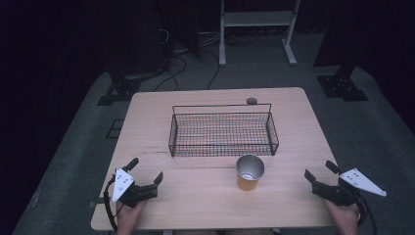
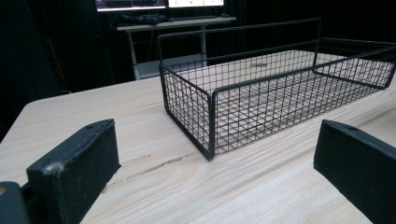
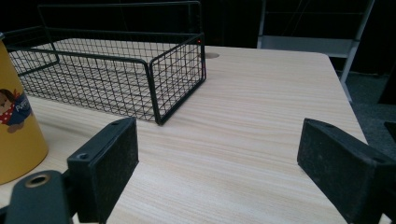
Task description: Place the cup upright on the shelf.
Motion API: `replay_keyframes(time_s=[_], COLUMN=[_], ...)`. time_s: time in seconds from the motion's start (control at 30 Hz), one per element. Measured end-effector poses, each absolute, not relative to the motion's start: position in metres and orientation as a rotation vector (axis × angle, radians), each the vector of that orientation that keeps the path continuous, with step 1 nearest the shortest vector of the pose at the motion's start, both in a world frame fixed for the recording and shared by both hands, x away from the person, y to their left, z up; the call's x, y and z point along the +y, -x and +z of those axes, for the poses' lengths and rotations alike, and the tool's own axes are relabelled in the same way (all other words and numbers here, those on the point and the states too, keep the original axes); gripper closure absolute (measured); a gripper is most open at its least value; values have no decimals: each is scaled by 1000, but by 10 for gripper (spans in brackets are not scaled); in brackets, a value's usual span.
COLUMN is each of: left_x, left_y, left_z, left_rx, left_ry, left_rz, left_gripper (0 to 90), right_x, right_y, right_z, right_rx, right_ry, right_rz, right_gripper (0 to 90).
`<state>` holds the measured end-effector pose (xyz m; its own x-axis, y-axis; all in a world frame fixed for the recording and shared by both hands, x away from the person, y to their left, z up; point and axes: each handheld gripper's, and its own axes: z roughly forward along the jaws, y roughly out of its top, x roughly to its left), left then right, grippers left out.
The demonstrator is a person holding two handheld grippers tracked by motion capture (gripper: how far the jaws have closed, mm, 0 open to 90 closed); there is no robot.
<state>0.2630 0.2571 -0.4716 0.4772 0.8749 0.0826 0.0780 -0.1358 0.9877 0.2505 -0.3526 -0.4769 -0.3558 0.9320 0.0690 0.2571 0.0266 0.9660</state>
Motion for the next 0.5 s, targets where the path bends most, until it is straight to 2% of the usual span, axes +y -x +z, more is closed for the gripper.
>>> replay_keyframes(time_s=[0.5], left_x=[257], left_y=[-262], left_z=[-472], left_rx=[843], left_ry=[-1561], left_rz=[857], left_gripper=[0], right_x=[-339], right_y=[-250], right_z=[-474], right_rx=[1726], right_ry=[-1169], right_rz=[1368], right_gripper=[119])
